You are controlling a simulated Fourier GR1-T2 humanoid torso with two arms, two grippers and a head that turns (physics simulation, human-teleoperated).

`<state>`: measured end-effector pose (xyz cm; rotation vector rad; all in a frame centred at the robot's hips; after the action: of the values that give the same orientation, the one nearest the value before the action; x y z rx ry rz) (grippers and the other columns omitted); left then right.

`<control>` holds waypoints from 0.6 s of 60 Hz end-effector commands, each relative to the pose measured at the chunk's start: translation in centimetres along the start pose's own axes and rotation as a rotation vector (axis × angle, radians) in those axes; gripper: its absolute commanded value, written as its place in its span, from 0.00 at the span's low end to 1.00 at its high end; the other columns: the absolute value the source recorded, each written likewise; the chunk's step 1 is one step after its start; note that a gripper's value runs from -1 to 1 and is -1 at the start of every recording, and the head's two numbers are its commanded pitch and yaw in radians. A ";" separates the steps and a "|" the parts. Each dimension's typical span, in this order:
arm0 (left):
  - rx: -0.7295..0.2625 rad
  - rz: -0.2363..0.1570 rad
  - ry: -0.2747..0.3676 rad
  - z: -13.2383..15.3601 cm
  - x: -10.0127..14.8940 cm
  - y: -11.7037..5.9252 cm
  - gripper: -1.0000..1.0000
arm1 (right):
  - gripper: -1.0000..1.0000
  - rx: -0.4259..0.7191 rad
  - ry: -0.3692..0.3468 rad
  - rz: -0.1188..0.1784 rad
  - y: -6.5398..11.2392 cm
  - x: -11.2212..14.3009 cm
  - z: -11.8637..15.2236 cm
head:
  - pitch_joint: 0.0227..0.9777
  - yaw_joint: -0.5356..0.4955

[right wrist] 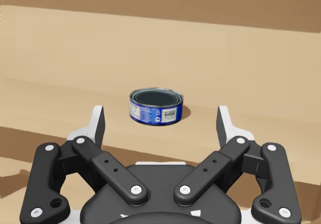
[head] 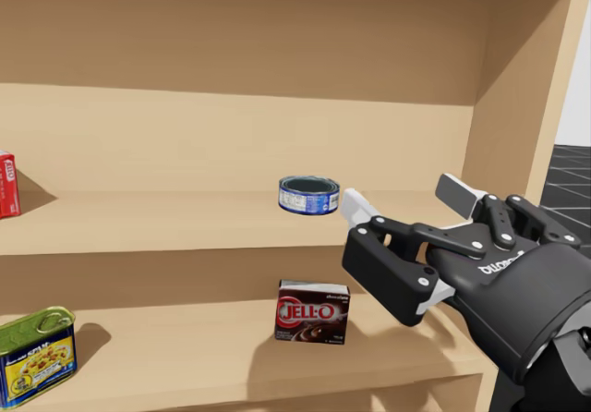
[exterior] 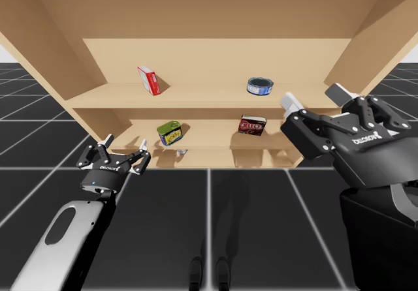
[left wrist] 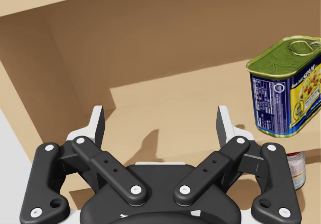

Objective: Look through the shelves, find the tuna can, and take it.

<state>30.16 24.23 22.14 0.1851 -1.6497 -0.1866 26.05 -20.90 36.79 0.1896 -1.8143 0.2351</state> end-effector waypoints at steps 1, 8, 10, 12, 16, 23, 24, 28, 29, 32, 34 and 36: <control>0.002 -0.001 0.001 -0.1 -0.1 0.1 0.00 | 0.00 0.013 0.012 0.015 0.7 0.0 -2.1 | 0.29 0.30; 0.000 -0.004 -0.001 0.0 -0.1 0.1 0.00 | 0.00 0.011 0.023 0.022 0.8 0.1 -3.5 | 0.29 0.30; -0.001 -0.004 -0.001 0.0 -0.1 0.1 0.00 | 0.00 0.009 0.026 0.026 0.8 0.1 -3.9 | 0.29 0.30; -0.002 -0.005 -0.002 0.0 -0.1 0.0 0.00 | 0.00 0.010 0.035 0.015 0.7 0.2 -4.3 | 0.29 0.30; 0.000 -0.006 -0.001 -0.1 -0.1 0.0 0.00 | 0.00 0.001 0.048 0.007 0.5 0.3 -5.0 | 0.29 0.30; 0.001 -0.006 -0.002 -0.1 -0.1 0.1 0.00 | 0.00 -0.009 0.082 -0.014 0.2 0.2 -6.2 | 0.29 0.30; 0.001 -0.006 -0.002 -0.1 -0.1 0.1 0.00 | 0.00 -0.008 0.086 -0.014 0.3 0.1 -6.3 | 0.29 0.30; 0.002 -0.005 -0.003 -0.1 -0.1 0.1 0.00 | 0.00 -0.001 0.111 -0.020 0.4 -0.3 -6.9 | 0.29 0.30; 0.003 -0.005 -0.003 -0.1 -0.1 0.1 0.00 | 0.00 0.001 0.115 -0.018 0.4 -0.3 -7.0 | 0.29 0.30; 0.004 -0.005 -0.003 -0.1 -0.1 0.1 0.00 | 0.00 0.003 0.126 -0.013 0.5 -0.5 -7.3 | 0.29 0.30; 0.005 -0.004 -0.003 -0.1 -0.1 0.1 0.00 | 0.00 0.006 0.138 -0.007 0.7 -0.7 -7.7 | 0.29 0.30; 0.006 -0.004 -0.003 -0.1 -0.1 0.2 0.00 | 0.00 0.008 0.151 -0.004 0.8 -0.8 -8.0 | 0.29 0.30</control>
<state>30.23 24.35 22.06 0.1910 -1.6520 -0.1878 32.20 -18.65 38.31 0.1808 -1.7076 0.2384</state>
